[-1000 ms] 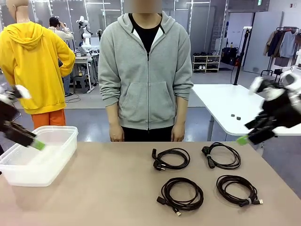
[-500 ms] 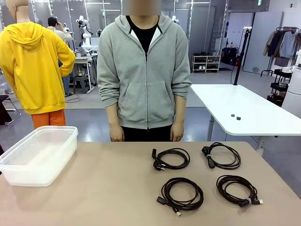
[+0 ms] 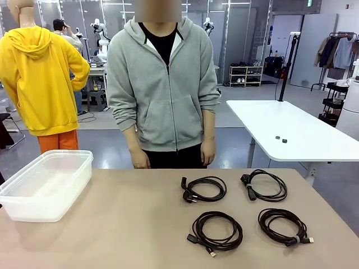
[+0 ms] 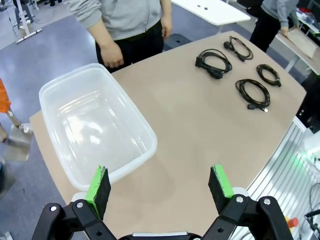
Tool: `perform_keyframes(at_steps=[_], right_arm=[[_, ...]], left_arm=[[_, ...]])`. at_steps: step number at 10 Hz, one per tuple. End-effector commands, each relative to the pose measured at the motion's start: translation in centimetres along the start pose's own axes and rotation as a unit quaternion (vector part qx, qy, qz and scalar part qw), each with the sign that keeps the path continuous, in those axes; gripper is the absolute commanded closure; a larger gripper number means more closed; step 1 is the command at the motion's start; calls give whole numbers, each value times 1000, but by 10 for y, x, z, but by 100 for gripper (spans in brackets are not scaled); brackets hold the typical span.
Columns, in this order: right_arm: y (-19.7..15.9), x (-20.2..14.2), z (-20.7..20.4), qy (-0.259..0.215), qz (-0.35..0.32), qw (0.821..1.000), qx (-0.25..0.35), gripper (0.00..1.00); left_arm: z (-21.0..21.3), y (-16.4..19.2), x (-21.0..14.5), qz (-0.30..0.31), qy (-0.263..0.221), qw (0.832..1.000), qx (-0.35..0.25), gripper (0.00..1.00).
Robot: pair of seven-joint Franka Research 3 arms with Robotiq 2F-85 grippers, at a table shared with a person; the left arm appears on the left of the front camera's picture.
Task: Organize and store the cables.
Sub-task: Place the Power Cable into the Organizing box.
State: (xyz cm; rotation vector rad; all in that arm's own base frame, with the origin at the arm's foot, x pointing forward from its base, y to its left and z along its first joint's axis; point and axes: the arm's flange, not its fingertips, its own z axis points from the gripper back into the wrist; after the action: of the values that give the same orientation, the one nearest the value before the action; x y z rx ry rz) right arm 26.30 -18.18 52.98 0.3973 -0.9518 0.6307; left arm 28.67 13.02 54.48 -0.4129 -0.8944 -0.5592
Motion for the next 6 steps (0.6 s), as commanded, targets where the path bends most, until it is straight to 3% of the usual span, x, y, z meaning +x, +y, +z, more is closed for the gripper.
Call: perform_keyframes(at_steps=[1, 6], right_arm=[[2, 2, 0, 0, 14, 1000, 3, 0], [2, 2, 0, 0, 14, 1000, 3, 0]], left_arm=[[5, -1, 1, -8, -4, 1000, 2, 0], [5, -1, 1, -8, -4, 1000, 2, 0]])
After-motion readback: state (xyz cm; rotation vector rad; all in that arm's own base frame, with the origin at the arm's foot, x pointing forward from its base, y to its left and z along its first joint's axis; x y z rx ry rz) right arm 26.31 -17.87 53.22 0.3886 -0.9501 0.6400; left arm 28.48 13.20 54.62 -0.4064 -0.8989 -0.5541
